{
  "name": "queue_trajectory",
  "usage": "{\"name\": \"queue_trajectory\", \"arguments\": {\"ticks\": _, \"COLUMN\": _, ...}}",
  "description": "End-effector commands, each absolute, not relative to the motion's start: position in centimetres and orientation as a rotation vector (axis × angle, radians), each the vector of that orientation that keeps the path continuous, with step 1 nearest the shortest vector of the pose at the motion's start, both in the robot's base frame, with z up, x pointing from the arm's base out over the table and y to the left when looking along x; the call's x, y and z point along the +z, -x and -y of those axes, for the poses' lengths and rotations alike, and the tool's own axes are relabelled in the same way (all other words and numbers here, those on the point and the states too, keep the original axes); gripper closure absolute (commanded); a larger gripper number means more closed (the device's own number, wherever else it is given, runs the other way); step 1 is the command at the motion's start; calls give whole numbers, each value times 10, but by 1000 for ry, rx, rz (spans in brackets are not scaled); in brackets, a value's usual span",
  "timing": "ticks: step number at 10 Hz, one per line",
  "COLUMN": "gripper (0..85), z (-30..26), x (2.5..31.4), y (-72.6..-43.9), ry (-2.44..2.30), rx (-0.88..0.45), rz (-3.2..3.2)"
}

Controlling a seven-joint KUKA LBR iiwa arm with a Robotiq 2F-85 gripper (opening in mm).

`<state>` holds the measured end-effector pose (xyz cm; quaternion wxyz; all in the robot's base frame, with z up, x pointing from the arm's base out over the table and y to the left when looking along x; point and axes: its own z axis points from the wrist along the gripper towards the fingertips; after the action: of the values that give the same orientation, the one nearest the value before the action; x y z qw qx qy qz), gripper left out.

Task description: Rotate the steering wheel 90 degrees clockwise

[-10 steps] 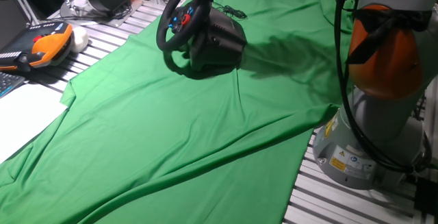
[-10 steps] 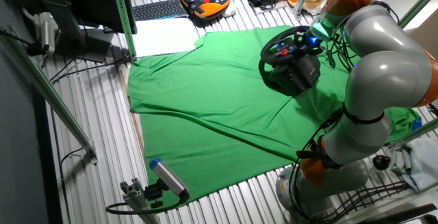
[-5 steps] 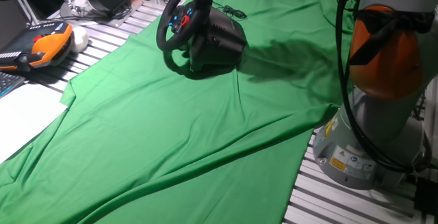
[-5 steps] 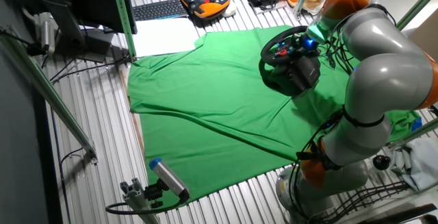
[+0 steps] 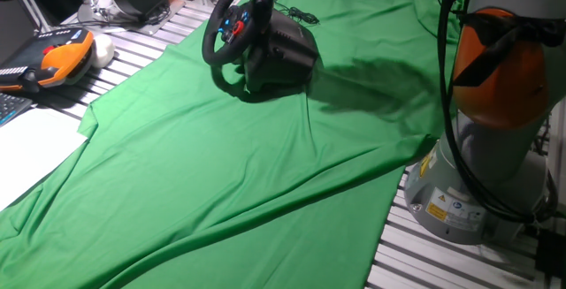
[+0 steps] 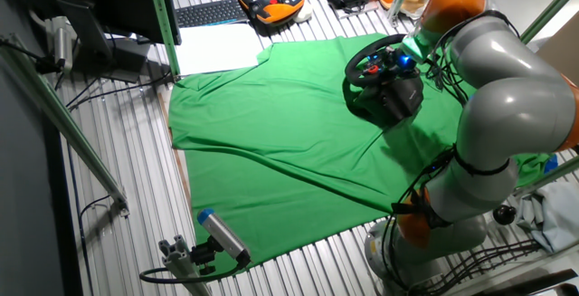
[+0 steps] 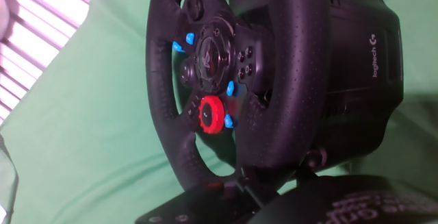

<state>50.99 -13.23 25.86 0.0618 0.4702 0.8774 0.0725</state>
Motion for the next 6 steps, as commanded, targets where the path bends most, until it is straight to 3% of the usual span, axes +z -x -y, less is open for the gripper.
{"name": "queue_trajectory", "arguments": {"ticks": 1, "gripper": 850, "z": 132, "x": 258, "y": -510, "ry": -1419, "rx": 212, "rz": -2644}}
{"name": "queue_trajectory", "arguments": {"ticks": 6, "gripper": 850, "z": 129, "x": 253, "y": -512, "ry": -1457, "rx": 210, "rz": -2579}}
